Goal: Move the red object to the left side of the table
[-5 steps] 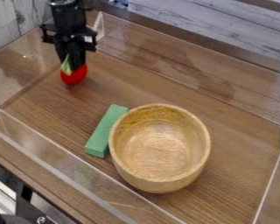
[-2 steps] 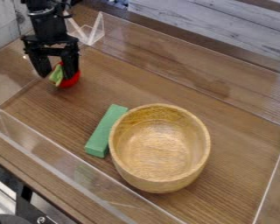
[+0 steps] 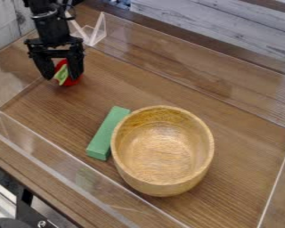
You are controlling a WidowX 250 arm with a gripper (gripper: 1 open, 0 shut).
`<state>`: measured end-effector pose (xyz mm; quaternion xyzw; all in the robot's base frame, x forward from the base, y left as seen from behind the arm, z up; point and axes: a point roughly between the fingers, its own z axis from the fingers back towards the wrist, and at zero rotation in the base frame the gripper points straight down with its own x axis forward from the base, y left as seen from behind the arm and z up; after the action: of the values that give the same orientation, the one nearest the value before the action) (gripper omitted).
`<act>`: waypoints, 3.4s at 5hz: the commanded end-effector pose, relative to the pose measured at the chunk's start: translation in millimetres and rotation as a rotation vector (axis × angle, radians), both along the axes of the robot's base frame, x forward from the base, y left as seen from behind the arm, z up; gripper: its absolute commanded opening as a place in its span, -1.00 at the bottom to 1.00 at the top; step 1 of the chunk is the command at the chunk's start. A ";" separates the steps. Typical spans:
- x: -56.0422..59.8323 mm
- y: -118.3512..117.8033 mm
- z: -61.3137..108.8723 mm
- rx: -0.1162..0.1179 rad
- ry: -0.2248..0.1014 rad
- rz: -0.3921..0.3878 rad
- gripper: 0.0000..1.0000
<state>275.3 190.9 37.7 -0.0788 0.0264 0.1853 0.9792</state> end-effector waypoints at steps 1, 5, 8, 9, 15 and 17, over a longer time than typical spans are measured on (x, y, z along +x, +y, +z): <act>14.0 -9.5 29.6 0.027 -0.066 0.043 1.00; 19.7 -25.9 68.9 -0.010 -0.089 -0.009 1.00; 31.6 -19.5 58.8 -0.015 -0.078 0.041 1.00; 38.0 -19.5 57.1 -0.011 -0.071 0.071 1.00; 44.5 -44.2 73.9 -0.024 -0.070 -0.172 1.00; 54.5 -82.8 78.1 -0.018 -0.056 -0.221 1.00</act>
<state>326.3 106.3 81.4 -0.1072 0.0559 0.0756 0.9898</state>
